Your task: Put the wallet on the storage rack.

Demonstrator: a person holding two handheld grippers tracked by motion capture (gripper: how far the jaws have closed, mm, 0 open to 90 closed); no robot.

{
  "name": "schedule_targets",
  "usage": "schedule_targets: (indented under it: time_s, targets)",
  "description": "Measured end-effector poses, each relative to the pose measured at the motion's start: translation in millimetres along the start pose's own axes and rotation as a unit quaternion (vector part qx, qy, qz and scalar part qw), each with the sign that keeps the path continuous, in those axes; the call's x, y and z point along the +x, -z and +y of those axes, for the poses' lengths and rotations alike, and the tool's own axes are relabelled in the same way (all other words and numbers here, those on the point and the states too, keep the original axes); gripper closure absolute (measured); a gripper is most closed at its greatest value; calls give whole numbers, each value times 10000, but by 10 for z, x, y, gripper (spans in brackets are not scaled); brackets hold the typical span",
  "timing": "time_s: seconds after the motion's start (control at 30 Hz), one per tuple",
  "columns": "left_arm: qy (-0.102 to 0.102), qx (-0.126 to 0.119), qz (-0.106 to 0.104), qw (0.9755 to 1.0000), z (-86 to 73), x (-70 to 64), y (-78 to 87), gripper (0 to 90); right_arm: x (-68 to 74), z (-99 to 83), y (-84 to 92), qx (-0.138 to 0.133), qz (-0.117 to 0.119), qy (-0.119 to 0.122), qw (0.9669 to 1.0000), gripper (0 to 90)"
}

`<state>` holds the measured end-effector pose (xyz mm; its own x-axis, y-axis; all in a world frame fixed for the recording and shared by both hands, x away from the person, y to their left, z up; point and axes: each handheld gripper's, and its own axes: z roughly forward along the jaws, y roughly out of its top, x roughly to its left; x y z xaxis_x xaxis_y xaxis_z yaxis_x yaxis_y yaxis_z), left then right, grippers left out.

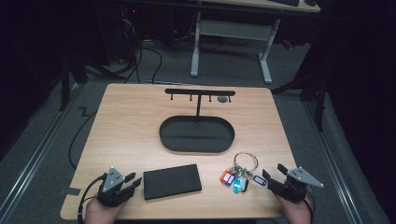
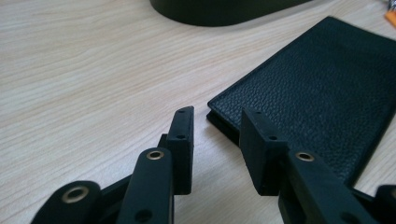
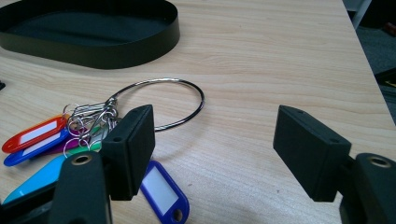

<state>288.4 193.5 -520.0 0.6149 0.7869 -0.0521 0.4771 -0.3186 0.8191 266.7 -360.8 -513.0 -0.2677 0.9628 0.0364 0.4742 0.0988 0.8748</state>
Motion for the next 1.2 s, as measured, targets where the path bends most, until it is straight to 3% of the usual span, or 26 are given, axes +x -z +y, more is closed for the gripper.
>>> schedule_targets:
  time_s: [0.27, 0.47, 0.57, 0.63, 0.7, 0.9, 1.2]
  targets:
    - [-120, 199, 173, 9996, -78, -24, 50, 723, 32, 62, -56, -91, 77, 30, 9999, 305]
    - [-188, 408, 307, 9985, -197, -48, 153, 848, 89, 190, -202, -133, 164, -1, 9998, 313]
    - [-350, 495, 452, 9971, -211, -101, 172, 863, 148, 228, -248, -162, 212, 116, 9996, 321]
    - [-360, 506, 426, 9972, -211, -137, 165, 873, 169, 252, -271, -180, 238, 129, 9995, 324]
    - [-588, 558, 407, 9959, -206, -230, 142, 884, 166, 271, -299, -193, 250, 112, 9994, 331]
    - [-843, 707, 296, 9935, -202, -369, 68, 892, 138, 270, -295, -144, 273, -18, 9995, 340]
    - [-939, 670, 236, 9930, -203, -457, 54, 884, 129, 271, -267, -186, 204, -67, 9996, 345]
